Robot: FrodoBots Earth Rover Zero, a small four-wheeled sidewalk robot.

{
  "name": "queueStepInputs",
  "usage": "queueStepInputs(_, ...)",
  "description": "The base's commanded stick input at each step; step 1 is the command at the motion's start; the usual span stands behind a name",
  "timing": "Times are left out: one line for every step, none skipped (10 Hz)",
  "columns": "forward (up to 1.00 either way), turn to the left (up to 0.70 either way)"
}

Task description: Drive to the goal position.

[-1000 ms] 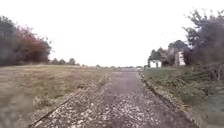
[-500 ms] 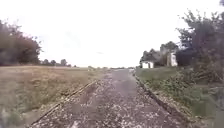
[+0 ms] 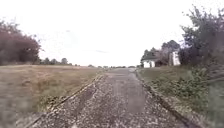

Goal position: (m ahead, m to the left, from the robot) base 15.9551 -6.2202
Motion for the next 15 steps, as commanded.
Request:
queueStepInputs(1.0,0.0)
queueStepInputs(1.0,0.0)
queueStepInputs(1.0,0.0)
queueStepInputs(1.0,-0.2)
queueStepInputs(1.0,-0.31)
queueStepInputs(1.0,-0.27)
queueStepInputs(1.0,-0.17)
queueStepInputs(1.0,0.0)
queueStepInputs(1.0,0.0)
queueStepInputs(1.0,0.0)
queueStepInputs(1.0,0.0)
queueStepInputs(1.0,0.0)
queueStepInputs(1.0,0.0)
queueStepInputs(1.0,0.0)
queueStepInputs(1.0,0.0)
